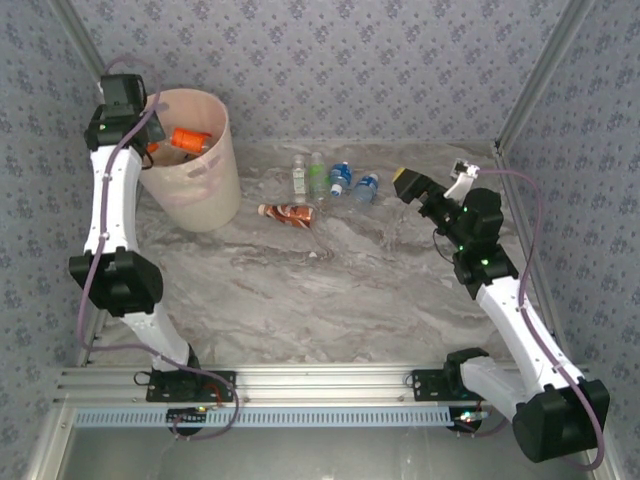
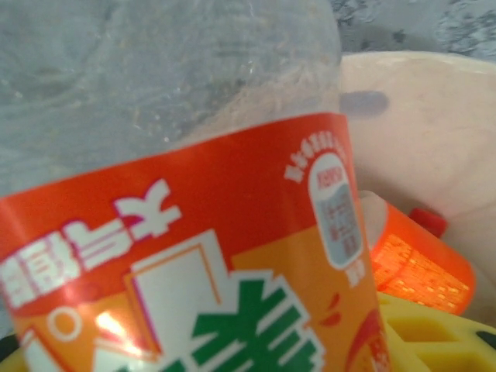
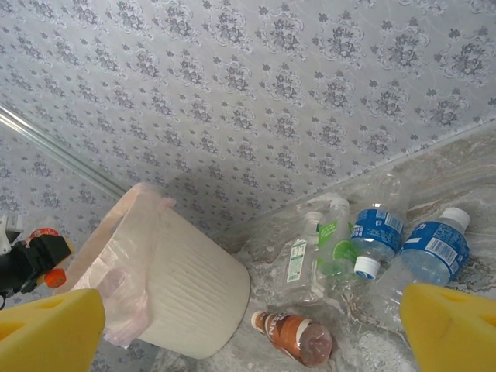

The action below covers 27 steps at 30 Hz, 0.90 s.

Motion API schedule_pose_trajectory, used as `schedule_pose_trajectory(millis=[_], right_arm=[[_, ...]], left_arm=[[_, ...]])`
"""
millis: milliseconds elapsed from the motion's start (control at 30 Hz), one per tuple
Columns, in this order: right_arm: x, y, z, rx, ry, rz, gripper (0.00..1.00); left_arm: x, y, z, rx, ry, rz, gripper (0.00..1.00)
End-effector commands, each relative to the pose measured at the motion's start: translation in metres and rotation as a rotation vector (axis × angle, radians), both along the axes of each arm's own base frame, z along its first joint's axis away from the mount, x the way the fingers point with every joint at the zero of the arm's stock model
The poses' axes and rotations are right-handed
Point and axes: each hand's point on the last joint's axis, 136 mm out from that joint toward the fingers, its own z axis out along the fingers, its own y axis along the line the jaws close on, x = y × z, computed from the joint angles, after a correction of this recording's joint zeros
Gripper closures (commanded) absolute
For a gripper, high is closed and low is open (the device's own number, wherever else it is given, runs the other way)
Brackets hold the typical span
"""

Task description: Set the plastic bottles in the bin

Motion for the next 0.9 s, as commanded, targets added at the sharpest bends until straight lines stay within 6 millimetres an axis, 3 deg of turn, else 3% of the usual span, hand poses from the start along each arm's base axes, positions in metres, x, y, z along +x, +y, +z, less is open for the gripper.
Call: schedule_pose_trajectory(millis=[0,100,200,333,467,600,867], right_arm=[[-0.002,-0.009,-0.001,-0.021,0.002,-0.045,0.00],[-0.001,-0.010,-0.003,-0.031,0.005,-0.053,0.00],[0.000,-0.011,-0.008,-0.042,0.009,-0.060,0.00],[0.003,-0.011,-0.017,-0.052,0.030,-0.062,0.00],[0.007,-0.010,-0.022,-0.057,0.044,-0.061,0.00],[0.010,-0.008,-0.029,-0.066,0.062,-0.053,0.00],[0.017,-0.013,-0.059,-0.116,0.141,-0.081,0.00]], left_arm=[[-0.014,-0.001,0.007,0.000,0.083,0.009,0.22],[-0.019,-0.008,0.028,0.015,0.049,0.008,0.06],[-0.027,-0.016,0.049,0.018,-0.008,0.010,0.02],[-0.031,-0.034,0.062,0.001,-0.051,-0.032,0.02],[-0.027,-0.062,0.061,-0.033,-0.053,-0.124,0.02],[-0.020,-0.108,0.057,-0.117,-0.072,-0.283,0.02],[-0.018,-0.171,0.050,-0.188,-0.103,-0.422,0.02]])
